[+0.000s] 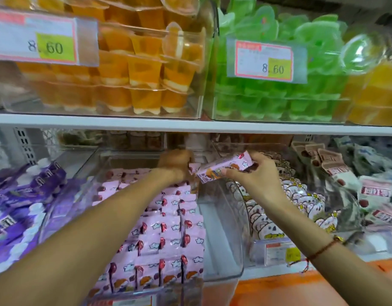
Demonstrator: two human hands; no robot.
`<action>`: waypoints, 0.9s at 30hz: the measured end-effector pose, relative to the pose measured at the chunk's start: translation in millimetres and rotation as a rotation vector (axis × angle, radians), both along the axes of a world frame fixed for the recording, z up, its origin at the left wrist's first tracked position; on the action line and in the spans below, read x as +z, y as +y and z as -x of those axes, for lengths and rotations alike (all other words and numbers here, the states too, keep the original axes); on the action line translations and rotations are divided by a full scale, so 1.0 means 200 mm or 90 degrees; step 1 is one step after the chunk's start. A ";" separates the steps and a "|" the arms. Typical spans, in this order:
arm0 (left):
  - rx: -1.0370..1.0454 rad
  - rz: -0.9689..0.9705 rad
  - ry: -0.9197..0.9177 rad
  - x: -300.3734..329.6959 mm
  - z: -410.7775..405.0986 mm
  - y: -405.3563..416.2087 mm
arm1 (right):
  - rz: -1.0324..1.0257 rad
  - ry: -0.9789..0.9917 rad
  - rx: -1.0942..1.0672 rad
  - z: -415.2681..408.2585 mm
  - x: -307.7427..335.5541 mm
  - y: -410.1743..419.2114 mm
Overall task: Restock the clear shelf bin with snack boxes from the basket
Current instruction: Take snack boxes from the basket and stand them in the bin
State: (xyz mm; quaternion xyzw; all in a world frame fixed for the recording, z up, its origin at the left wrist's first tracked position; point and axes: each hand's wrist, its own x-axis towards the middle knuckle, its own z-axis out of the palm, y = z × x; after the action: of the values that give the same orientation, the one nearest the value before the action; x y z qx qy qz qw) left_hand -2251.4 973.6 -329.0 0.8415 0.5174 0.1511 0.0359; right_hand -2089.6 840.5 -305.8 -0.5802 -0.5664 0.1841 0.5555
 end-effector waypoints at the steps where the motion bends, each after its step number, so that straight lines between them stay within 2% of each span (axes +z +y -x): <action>1: -0.004 -0.032 0.053 -0.01 -0.01 0.00 | 0.010 -0.016 -0.002 0.00 0.00 0.01; 3: -0.015 -0.046 0.104 -0.02 -0.01 0.00 | 0.021 -0.038 0.005 0.00 0.01 0.02; 10: -0.012 -0.013 0.164 0.03 0.02 -0.03 | 0.049 -0.065 -0.010 0.02 0.01 0.07; 12: 0.002 0.026 0.099 0.07 0.04 -0.05 | 0.044 -0.085 -0.016 0.03 0.02 0.08; 13: 0.001 0.054 0.032 0.10 0.05 -0.07 | 0.038 -0.100 -0.023 0.04 0.02 0.08; 16: -0.093 0.239 -0.213 0.19 0.06 -0.16 | 0.022 -0.167 -0.029 0.09 0.04 0.10; 18: -0.145 0.341 -0.275 0.24 0.05 -0.24 | 0.007 -0.200 -0.026 0.13 0.05 0.11; 21: -0.140 0.340 -0.301 0.27 0.06 -0.31 | 0.013 -0.198 -0.014 0.15 0.07 0.12; 24: -0.178 0.356 -0.353 0.27 0.06 -0.34 | 0.043 -0.138 0.048 0.12 0.07 0.08; 27: -0.147 0.279 -0.396 0.23 0.03 -0.32 | 0.033 -0.206 0.028 0.08 -0.01 0.00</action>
State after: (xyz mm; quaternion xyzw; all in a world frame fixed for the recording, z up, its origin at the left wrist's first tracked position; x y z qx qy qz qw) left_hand -2257.1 909.9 -283.2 0.7809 0.4036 0.2797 0.3861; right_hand -2104.9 840.0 -307.4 -0.6040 -0.6560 0.1153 0.4376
